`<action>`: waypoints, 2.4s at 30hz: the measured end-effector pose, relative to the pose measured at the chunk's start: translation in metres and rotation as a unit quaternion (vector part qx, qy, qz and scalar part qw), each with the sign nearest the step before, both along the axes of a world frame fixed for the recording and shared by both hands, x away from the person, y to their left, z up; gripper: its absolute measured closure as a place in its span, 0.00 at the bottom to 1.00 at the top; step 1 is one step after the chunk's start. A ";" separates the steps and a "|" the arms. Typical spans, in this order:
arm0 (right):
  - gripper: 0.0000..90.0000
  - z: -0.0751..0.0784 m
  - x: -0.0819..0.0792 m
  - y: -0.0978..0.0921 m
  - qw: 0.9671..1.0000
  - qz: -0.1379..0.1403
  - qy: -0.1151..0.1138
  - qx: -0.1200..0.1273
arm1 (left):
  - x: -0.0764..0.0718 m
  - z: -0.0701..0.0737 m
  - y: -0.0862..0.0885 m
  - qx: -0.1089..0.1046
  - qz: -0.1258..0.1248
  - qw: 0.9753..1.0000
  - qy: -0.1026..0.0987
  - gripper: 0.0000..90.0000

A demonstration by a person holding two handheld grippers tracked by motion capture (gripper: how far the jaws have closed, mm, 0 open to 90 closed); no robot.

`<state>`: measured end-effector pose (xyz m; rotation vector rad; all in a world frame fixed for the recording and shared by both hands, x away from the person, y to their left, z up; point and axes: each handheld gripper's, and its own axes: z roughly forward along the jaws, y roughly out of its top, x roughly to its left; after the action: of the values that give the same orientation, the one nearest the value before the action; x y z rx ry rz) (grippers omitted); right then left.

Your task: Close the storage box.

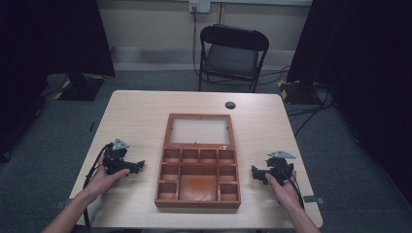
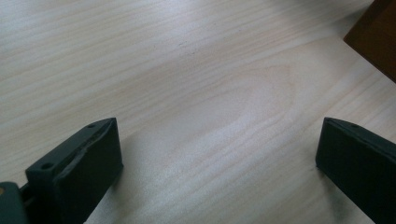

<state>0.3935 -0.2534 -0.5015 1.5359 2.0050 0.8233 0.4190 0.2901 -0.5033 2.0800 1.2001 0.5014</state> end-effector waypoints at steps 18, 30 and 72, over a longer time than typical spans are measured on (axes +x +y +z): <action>0.22 0.009 -0.001 0.006 1.000 0.001 0.006 0.000 | -0.001 0.005 0.002 -0.025 -0.018 1.000 0.005 0.17; 0.17 0.017 -0.001 0.009 1.000 0.022 0.003 -0.010 | -0.002 0.022 -0.002 -0.042 -0.015 0.999 -0.008 0.22; 0.24 0.073 0.098 0.058 0.989 0.100 0.011 0.112 | 0.071 0.068 -0.070 -0.095 -0.004 0.995 0.000 0.26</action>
<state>0.4917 -0.1956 -0.4281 1.4819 2.1694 1.1489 0.4900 0.2204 -0.4352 1.9227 1.1902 0.3687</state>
